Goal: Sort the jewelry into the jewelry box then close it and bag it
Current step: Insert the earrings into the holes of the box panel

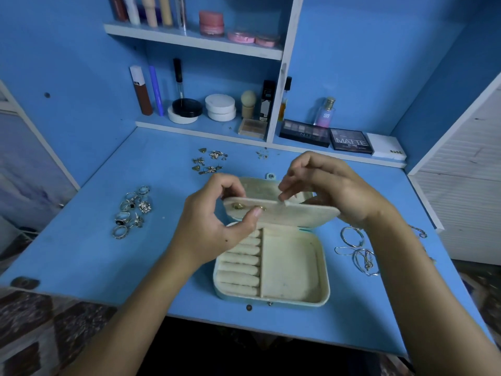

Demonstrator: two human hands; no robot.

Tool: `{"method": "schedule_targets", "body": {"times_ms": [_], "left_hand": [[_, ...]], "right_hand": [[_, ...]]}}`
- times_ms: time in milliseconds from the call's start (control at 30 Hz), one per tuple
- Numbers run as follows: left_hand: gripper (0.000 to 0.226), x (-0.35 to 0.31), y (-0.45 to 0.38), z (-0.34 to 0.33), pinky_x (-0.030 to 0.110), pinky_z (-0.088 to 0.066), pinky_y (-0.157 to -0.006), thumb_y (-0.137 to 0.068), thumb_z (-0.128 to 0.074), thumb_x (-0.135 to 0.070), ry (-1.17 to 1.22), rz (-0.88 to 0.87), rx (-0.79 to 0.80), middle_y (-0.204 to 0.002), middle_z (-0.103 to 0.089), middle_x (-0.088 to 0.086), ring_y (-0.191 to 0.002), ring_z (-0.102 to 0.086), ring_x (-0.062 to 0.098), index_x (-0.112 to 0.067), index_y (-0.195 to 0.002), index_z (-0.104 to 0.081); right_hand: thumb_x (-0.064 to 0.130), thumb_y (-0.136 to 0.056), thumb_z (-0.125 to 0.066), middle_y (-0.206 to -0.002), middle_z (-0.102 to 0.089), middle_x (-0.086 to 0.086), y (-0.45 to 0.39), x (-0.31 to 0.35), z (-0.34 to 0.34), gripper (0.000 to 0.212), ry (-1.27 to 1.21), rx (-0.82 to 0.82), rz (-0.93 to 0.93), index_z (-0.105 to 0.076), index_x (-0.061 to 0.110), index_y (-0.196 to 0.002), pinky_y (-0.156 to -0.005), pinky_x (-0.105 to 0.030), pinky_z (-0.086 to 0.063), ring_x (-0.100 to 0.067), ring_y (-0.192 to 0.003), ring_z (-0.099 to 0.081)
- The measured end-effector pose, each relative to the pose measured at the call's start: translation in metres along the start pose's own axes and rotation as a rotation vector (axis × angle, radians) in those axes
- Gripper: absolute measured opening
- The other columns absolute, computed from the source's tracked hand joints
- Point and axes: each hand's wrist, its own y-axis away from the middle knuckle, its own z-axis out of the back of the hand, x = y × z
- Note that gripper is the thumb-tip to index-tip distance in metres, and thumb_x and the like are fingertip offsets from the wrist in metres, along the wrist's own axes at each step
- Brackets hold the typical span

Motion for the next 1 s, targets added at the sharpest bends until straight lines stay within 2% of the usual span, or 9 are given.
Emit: {"method": "schedule_targets", "body": {"times_ms": [67,133,233,333,500,633,767,900,1000], "left_hand": [[0.028,0.003,-0.011,-0.001,0.029,-0.051,-0.071,-0.077,-0.074,-0.035,0.006,0.041,0.006,-0.085,-0.060,-0.005,-0.076,-0.060,0.019,-0.031,-0.093,-0.051],[0.027,0.007,-0.021,-0.002,0.032,-0.052,-0.070,-0.078,-0.074,-0.036,0.018,0.073,0.011,-0.086,-0.062,-0.005,-0.076,-0.061,0.019,-0.032,-0.091,-0.051],[0.028,0.013,-0.032,-0.007,0.038,-0.052,-0.072,-0.078,-0.076,-0.036,0.011,0.104,0.010,-0.088,-0.063,-0.002,-0.078,-0.061,0.020,-0.030,-0.094,-0.054],[0.028,0.019,-0.040,-0.012,0.032,-0.051,-0.071,-0.078,-0.076,-0.034,-0.009,0.157,0.017,-0.089,-0.062,-0.008,-0.078,-0.059,0.012,-0.032,-0.095,-0.054],[0.038,0.038,-0.041,-0.016,0.014,-0.044,-0.074,-0.076,-0.070,-0.052,-0.032,0.223,0.048,-0.100,-0.061,-0.015,-0.092,-0.059,0.006,-0.035,-0.106,-0.055],[0.053,0.054,-0.036,-0.015,0.021,-0.042,-0.089,-0.076,-0.073,-0.052,-0.139,0.271,0.137,-0.116,-0.054,-0.024,-0.110,-0.052,0.004,-0.039,-0.123,-0.052],[0.067,0.062,-0.035,-0.012,0.021,-0.036,-0.099,-0.072,-0.063,-0.064,-0.231,0.301,0.189,-0.121,-0.046,-0.028,-0.120,-0.046,0.002,-0.034,-0.131,-0.054],[0.074,0.064,-0.035,-0.013,0.023,-0.035,-0.102,-0.072,-0.054,-0.071,-0.259,0.336,0.226,-0.119,-0.043,-0.033,-0.122,-0.043,0.002,-0.032,-0.135,-0.055],[0.072,0.064,-0.036,-0.014,0.019,-0.031,-0.100,-0.076,-0.055,-0.069,-0.279,0.347,0.234,-0.116,-0.042,-0.035,-0.122,-0.041,0.000,-0.030,-0.136,-0.055]], "right_hand": [[0.028,-0.091,-0.054,-0.086,-0.072,-0.009,-0.006,-0.012,0.007,0.018,-0.105,-0.130,0.039,-0.064,0.014,-0.085,-0.081,-0.038,-0.044,-0.025,-0.084,-0.070],[0.034,-0.098,-0.051,-0.081,-0.069,-0.008,-0.010,-0.023,0.009,0.029,-0.094,-0.296,0.054,-0.065,0.012,-0.084,-0.080,-0.035,-0.046,-0.021,-0.085,-0.070],[0.042,-0.107,-0.038,-0.076,-0.065,-0.001,-0.012,-0.034,0.007,0.046,-0.038,-0.501,0.052,-0.066,0.012,-0.085,-0.066,-0.026,-0.045,-0.013,-0.075,-0.064],[0.046,-0.106,-0.035,-0.074,-0.065,0.006,-0.014,-0.044,0.005,0.052,0.068,-0.626,0.067,-0.069,0.016,-0.082,-0.057,-0.017,-0.042,-0.007,-0.065,-0.054],[0.042,-0.107,-0.036,-0.070,-0.061,0.012,-0.018,-0.061,0.002,0.049,0.167,-0.721,0.147,-0.067,0.015,-0.080,-0.060,-0.014,-0.042,-0.002,-0.067,-0.054],[0.037,-0.104,-0.046,-0.066,-0.054,0.011,-0.021,-0.073,0.001,0.034,0.251,-0.751,0.168,-0.063,0.019,-0.080,-0.057,-0.021,-0.039,-0.006,-0.059,-0.047],[0.030,-0.096,-0.062,-0.089,-0.069,0.015,-0.022,-0.083,0.000,0.011,0.392,-0.764,0.170,-0.070,0.024,-0.099,-0.063,-0.017,-0.046,-0.005,-0.071,-0.063],[0.031,-0.093,-0.068,-0.095,-0.068,0.015,-0.020,-0.091,0.003,0.023,0.455,-0.756,0.143,-0.073,0.018,-0.111,-0.075,-0.018,-0.050,-0.006,-0.086,-0.066],[0.031,-0.092,-0.068,-0.096,-0.069,0.012,-0.019,-0.093,0.004,0.025,0.469,-0.760,0.135,-0.074,0.017,-0.112,-0.074,-0.006,-0.046,0.000,-0.087,-0.064]]}}
